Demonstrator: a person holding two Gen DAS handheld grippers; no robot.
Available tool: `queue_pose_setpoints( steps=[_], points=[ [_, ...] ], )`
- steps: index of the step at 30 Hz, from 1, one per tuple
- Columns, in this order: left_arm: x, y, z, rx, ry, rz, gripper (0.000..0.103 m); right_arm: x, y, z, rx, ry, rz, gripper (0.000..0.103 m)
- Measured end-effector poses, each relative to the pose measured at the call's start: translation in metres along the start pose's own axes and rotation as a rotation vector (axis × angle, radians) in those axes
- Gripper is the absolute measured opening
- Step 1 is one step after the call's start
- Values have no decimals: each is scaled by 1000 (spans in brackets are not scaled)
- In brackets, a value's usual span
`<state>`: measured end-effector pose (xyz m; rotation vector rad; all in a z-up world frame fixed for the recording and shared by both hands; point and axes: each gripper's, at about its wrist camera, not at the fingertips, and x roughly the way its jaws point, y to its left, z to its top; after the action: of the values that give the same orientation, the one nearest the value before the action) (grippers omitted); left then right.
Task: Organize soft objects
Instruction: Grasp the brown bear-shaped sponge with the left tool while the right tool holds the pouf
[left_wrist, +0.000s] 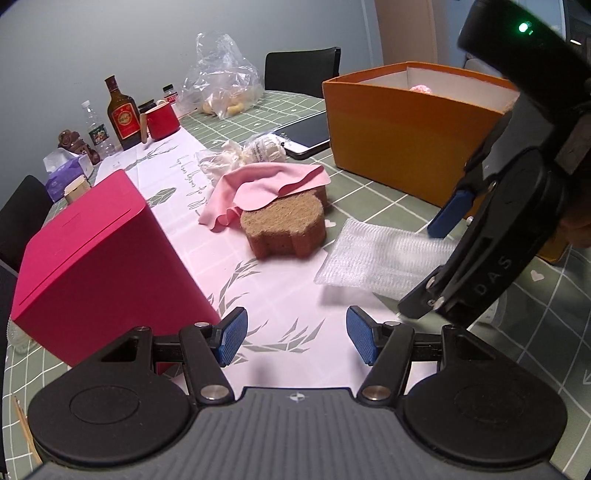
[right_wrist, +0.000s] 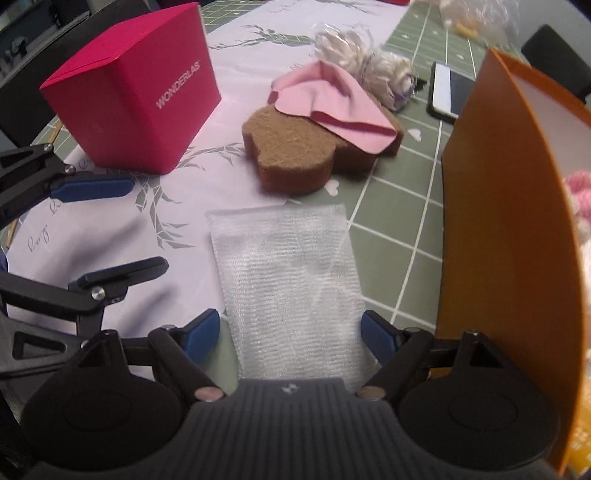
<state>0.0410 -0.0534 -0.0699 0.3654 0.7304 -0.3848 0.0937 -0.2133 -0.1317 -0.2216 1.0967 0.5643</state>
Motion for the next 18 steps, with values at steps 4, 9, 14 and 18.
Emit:
queue_pose_setpoints(
  steps=[4,9,14,18],
  points=[
    [-1,-2,3,4,-11,-12,72,-3,4,-1,-25,-6,-40,60],
    [-9,4,12,-24,-42,-5,73,-14,-2,-4,-11,9,-16,0],
    [-8,6,23,-49,-73,10,80,-25,18,-26,-110,38,-40,0],
    [7,-7,38,-56,-85,22,86,-34,31,-48,-159,53,-47,0]
  ],
)
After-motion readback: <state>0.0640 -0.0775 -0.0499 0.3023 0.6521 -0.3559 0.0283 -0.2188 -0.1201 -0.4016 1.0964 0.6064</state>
